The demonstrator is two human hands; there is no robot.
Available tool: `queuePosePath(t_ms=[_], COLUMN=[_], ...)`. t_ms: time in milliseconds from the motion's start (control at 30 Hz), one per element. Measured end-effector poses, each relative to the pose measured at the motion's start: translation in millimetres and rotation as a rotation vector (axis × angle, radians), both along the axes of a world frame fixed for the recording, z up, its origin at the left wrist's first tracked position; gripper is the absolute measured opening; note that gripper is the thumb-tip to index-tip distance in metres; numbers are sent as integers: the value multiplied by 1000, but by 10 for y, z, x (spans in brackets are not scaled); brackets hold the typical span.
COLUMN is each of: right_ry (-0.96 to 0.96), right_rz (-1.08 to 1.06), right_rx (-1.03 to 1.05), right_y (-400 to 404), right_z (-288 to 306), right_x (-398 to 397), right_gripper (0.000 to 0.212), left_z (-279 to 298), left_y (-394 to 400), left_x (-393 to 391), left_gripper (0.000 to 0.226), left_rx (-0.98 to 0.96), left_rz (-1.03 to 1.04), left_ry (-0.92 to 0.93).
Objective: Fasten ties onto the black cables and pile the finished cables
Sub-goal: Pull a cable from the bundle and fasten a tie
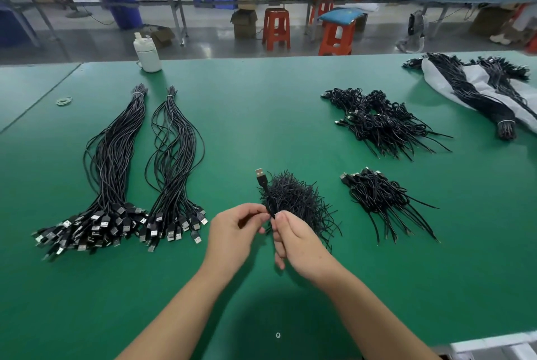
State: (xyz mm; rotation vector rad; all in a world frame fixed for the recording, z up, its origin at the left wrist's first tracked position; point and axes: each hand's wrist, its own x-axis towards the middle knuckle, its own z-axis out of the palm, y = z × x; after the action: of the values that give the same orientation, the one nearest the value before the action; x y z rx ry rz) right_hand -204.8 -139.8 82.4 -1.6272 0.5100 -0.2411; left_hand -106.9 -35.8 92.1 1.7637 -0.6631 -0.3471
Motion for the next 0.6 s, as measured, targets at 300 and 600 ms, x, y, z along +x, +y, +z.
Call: queuePosePath(t_ms=[300,600], right_ry=[-75,-33], right_rz=[39,43], right_rx=[312,180], right_y=[-11,-5], right_z=[1,32], right_x=[-42,-38], right_gripper=[28,30], left_z=[-72,-146], left_y=[80,106], left_x=[-11,-4], left_gripper=[22,5], left_rx=[-17,-17], left_rz=[-19,-97], left_ry=[-387,-759])
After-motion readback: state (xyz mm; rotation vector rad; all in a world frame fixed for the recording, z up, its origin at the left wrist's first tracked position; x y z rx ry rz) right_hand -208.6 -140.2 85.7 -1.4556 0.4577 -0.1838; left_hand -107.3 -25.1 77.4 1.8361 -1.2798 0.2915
